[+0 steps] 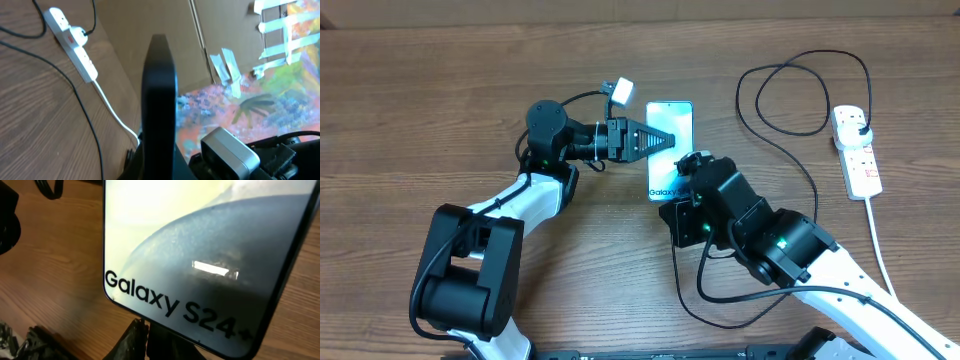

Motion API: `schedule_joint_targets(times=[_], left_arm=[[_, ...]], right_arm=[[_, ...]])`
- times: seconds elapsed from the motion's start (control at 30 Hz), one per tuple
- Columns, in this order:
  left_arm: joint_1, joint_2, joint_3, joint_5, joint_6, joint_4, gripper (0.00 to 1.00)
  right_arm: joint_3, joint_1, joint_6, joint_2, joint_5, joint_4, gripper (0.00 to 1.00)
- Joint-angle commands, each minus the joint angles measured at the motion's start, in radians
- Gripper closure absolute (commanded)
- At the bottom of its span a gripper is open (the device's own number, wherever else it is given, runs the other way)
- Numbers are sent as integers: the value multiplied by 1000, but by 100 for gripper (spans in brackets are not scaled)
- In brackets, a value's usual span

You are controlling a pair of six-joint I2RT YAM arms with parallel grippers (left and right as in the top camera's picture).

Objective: Plug charger to phone and switch on socket
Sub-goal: 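Open the right gripper and lower the phone flat with the left gripper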

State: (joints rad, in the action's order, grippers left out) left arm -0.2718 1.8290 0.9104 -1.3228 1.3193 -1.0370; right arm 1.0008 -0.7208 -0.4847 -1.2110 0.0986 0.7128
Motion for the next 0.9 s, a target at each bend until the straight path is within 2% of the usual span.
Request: schedule_joint_targets(times=[0.0,0.1,0.2,0.3,0.33,0.37,0.47,0.6,0.67,0.73,0.87], left_arm=[[-50,-11,-27,-74,-13,1,96],[-50,-11,-27,21,5,2,96],[-53,-11,-27,106,17,27,96],[-69,-11,-27,180,50,76,96],[-84,-11,-27,204,50,78,96],[-101,-11,-27,232,50,78,96],[-160,-11,-26,343,43,107,96],[-214,-11,0,454,-66,315,96],[-217,-11,38,496,-213,567,96],[-202,-11,64,533,-332,746,96],[-115,-11,71,530,-500,906,96]], right_arm=[[87,26,18,21,-17,-35,78],[87,26,18,45,-7,-9,57],[89,26,19,90,-8,35,41],[97,27,22,160,-31,96,33],[100,27,22,191,-56,121,24],[101,27,23,224,-92,146,12],[101,27,22,315,-214,212,0],[101,27,22,428,-365,272,0],[101,27,22,480,-414,293,0],[101,27,21,506,-412,306,0],[100,27,18,503,-412,350,0]])
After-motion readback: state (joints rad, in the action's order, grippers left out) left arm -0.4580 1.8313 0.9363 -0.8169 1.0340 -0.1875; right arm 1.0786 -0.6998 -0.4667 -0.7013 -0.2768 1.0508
